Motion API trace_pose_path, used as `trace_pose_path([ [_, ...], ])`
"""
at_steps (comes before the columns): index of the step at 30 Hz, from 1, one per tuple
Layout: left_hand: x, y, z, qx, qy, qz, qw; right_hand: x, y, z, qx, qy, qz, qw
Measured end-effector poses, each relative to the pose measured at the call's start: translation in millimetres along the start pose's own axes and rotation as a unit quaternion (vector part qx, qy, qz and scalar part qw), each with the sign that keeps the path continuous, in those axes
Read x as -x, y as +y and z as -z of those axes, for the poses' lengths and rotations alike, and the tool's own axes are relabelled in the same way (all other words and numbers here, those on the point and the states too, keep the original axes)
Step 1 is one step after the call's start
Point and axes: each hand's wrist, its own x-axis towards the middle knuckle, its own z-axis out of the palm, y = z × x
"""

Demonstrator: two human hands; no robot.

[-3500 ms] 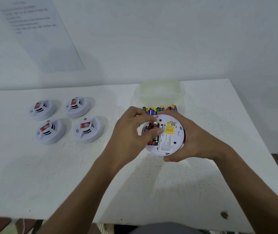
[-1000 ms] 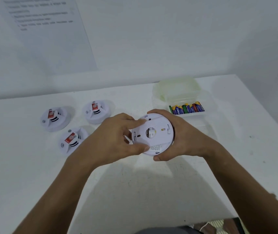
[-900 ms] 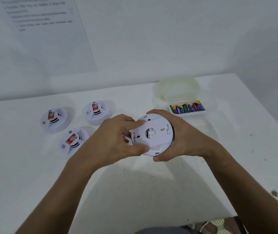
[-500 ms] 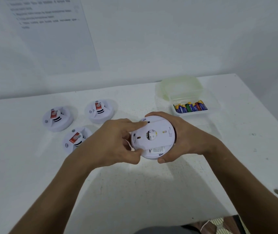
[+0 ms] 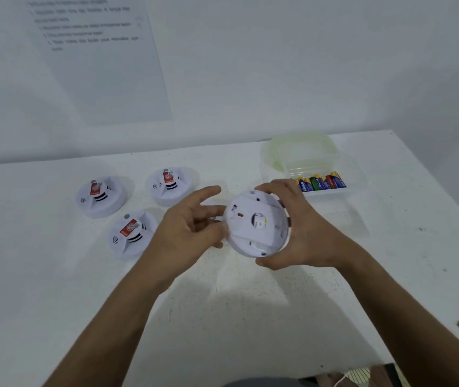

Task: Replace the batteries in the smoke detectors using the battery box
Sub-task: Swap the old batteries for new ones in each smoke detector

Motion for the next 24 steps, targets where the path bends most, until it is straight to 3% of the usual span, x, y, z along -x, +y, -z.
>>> trace_pose_path([
  [7, 9, 4, -11, -0.028, -0.026, -0.058, 0.998, 7, 1, -2, 0.032, -0.024, -0.015, 0.999],
  [9, 10, -2, -9, -0.124, -0.015, -0.080, 0.989, 9, 2, 0, -0.042, -0.013, -0.015, 0.999],
  [11, 10, -6, -9, -0.191, -0.057, -0.062, 0.978, 12, 4, 1, -0.132, -0.002, -0.006, 0.991],
  [13, 11, -7, -12, -0.210, -0.114, -0.042, 0.970, 15, 2, 1, -0.188, -0.005, -0.004, 0.982],
  [15, 11, -6, -15, -0.188, -0.117, -0.046, 0.974, 18, 2, 1, -0.209, -0.015, -0.004, 0.978],
  [19, 12, -3, -11, -0.211, -0.077, -0.077, 0.971, 22, 6, -1, -0.205, -0.020, -0.023, 0.978],
  [24, 13, -2, -5, -0.252, -0.085, -0.081, 0.961, 23, 7, -4, -0.145, -0.033, -0.031, 0.988],
])
